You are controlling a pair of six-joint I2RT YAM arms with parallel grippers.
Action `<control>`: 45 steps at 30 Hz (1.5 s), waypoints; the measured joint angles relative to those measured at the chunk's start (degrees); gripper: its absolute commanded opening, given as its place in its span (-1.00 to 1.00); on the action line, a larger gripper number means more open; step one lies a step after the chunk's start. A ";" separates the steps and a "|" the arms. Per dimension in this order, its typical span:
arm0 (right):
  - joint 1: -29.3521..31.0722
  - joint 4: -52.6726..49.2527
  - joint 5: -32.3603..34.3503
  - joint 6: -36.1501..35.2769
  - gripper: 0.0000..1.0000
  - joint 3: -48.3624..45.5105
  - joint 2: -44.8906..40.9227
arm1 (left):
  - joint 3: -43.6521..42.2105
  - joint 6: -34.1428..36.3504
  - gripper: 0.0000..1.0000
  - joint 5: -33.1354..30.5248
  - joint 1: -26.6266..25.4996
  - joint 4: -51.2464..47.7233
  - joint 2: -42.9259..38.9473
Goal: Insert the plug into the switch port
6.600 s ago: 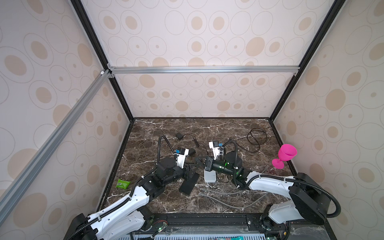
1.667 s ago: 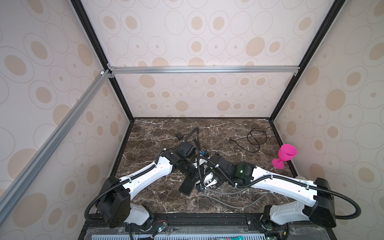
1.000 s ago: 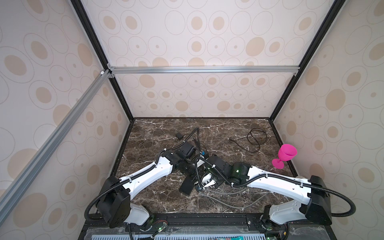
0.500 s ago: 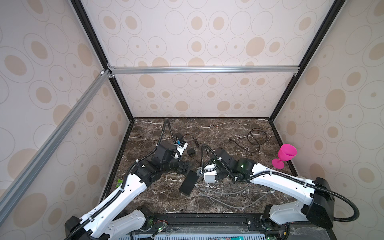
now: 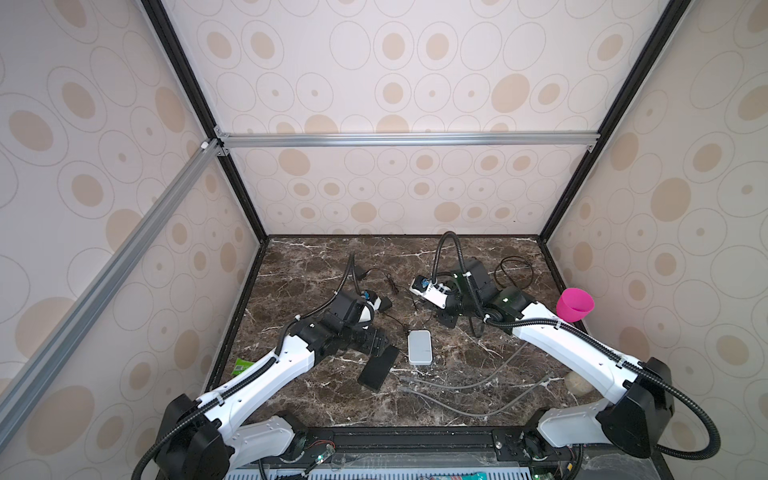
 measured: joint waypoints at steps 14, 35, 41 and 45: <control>-0.35 -10.27 -18.03 -2.56 -1.00 3.91 1.84 | 1.86 -5.77 -0.22 11.82 -0.04 17.03 -4.44; -0.42 -5.31 -18.05 2.56 -1.00 0.61 -1.36 | -1.07 -18.47 -0.23 20.37 -0.04 32.30 -1.60; -0.42 -4.46 -18.08 3.04 -1.00 0.63 -1.22 | -1.57 -18.69 -0.44 20.72 -0.04 32.30 -1.01; -0.42 -4.20 -18.27 3.19 -1.00 0.63 -1.07 | -1.57 -18.71 -0.66 20.83 -0.04 32.33 -0.68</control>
